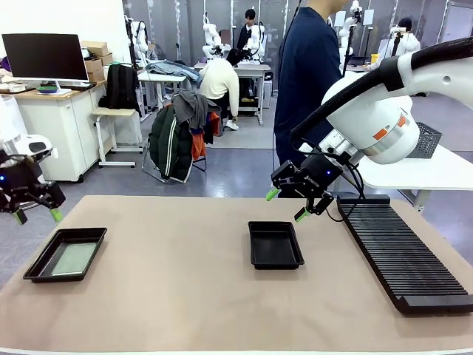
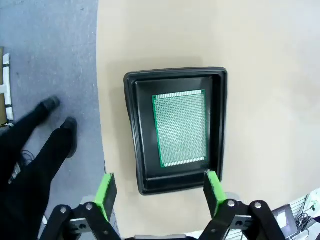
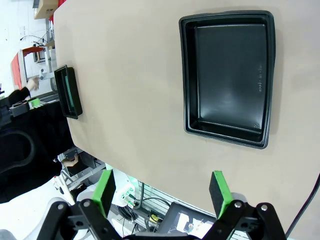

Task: Inspect and transfer BCBs to ESD trays.
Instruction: Pick up the ESD tray and place it on the left side of the table.

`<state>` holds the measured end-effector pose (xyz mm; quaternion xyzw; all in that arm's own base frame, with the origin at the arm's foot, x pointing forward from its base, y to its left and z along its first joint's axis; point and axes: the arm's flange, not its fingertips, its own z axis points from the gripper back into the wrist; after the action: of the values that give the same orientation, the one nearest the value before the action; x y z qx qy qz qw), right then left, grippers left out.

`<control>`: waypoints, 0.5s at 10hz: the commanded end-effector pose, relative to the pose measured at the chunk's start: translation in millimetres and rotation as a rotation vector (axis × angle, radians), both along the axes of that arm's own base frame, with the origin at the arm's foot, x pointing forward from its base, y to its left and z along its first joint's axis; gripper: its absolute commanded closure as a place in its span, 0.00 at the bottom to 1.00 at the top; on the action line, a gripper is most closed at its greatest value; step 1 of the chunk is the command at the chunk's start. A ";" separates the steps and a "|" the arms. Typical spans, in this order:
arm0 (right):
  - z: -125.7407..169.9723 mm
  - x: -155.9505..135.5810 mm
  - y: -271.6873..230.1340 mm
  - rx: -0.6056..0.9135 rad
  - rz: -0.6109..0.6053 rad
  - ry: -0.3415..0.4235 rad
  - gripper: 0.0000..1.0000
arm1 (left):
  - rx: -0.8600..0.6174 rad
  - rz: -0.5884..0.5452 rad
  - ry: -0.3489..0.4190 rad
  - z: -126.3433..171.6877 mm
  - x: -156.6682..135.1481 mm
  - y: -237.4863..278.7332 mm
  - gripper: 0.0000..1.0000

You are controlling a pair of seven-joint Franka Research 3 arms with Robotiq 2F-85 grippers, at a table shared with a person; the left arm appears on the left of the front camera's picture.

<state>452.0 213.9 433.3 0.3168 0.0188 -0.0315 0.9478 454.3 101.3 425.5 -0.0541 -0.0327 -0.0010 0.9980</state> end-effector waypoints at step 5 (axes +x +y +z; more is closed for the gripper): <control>0.8 2.6 1.3 -0.021 -0.008 0.007 0.00 | 0.020 -0.014 0.021 24.7 4.8 -6.5 0.07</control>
<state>452.0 213.9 433.3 0.3168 0.0188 -0.0315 0.9478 459.4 93.4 451.5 -0.0440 -0.0182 -0.0102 0.9988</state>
